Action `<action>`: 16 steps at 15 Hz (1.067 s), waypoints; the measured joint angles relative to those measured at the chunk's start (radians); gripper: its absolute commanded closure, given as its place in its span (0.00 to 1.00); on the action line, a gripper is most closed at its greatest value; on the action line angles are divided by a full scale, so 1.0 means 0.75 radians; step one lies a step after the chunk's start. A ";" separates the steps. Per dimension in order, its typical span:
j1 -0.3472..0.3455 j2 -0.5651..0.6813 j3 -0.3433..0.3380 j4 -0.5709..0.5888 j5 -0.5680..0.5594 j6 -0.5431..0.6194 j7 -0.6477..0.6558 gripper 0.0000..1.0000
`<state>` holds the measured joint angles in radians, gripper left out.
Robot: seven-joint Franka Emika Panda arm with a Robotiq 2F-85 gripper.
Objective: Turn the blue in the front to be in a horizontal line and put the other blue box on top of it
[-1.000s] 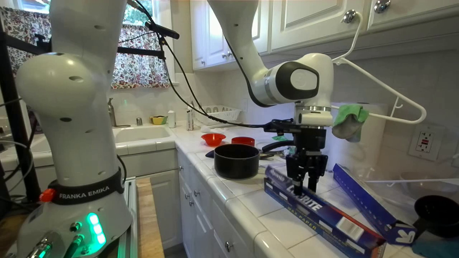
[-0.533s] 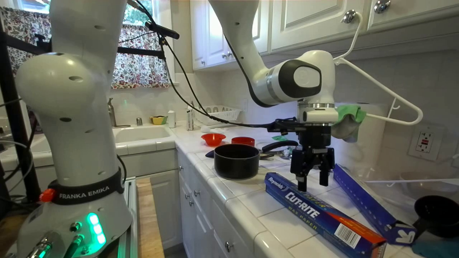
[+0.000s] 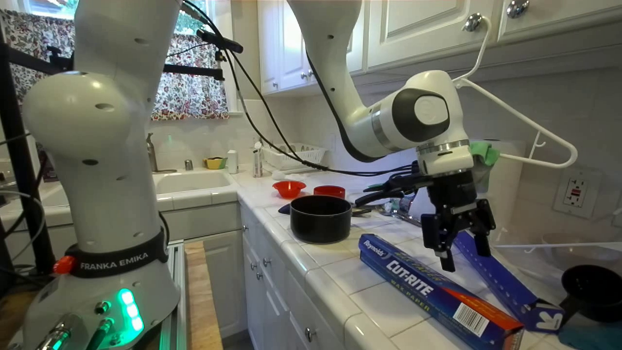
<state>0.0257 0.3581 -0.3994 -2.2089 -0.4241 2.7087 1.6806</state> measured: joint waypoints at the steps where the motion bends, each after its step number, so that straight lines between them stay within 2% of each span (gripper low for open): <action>1: 0.000 0.019 -0.008 0.008 0.001 0.023 0.039 0.00; 5: -0.004 0.081 -0.023 0.038 0.026 0.113 0.114 0.00; 9: -0.009 0.119 -0.031 0.056 0.060 0.256 0.101 0.00; 11: -0.024 0.137 -0.012 0.056 0.135 0.321 0.043 0.00; 13: -0.076 0.154 0.053 0.056 0.255 0.381 -0.067 0.00; 16: -0.213 0.172 0.221 0.056 0.467 0.456 -0.281 0.00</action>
<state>-0.1341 0.4873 -0.2339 -2.1666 -0.0742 3.0504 1.4697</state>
